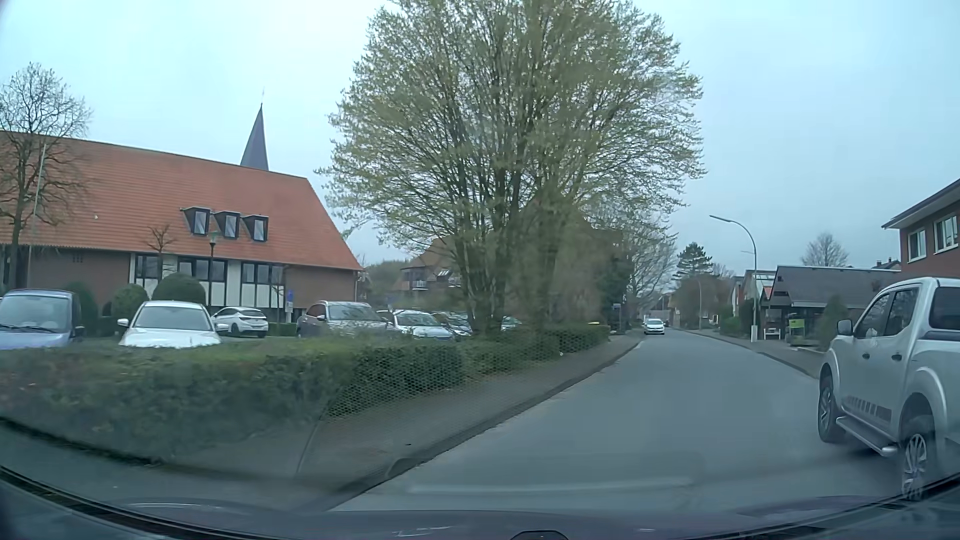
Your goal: Follow the waypoints while adhering to traffic rules and regulations
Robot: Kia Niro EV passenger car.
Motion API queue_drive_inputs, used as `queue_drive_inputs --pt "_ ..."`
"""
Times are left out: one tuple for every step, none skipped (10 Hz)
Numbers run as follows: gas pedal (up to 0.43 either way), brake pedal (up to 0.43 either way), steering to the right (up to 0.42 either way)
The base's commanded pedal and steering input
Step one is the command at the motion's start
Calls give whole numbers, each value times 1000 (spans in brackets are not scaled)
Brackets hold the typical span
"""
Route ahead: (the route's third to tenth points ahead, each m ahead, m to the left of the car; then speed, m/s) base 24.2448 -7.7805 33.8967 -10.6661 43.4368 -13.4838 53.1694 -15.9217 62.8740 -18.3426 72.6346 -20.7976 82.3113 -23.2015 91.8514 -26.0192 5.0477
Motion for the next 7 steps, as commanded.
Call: queue_drive_inputs --pt "209 0 216" --pt "209 0 209" --pt "220 0 205" --pt "220 0 205" --pt "220 0 204" --pt "220 0 201" --pt "220 0 190"
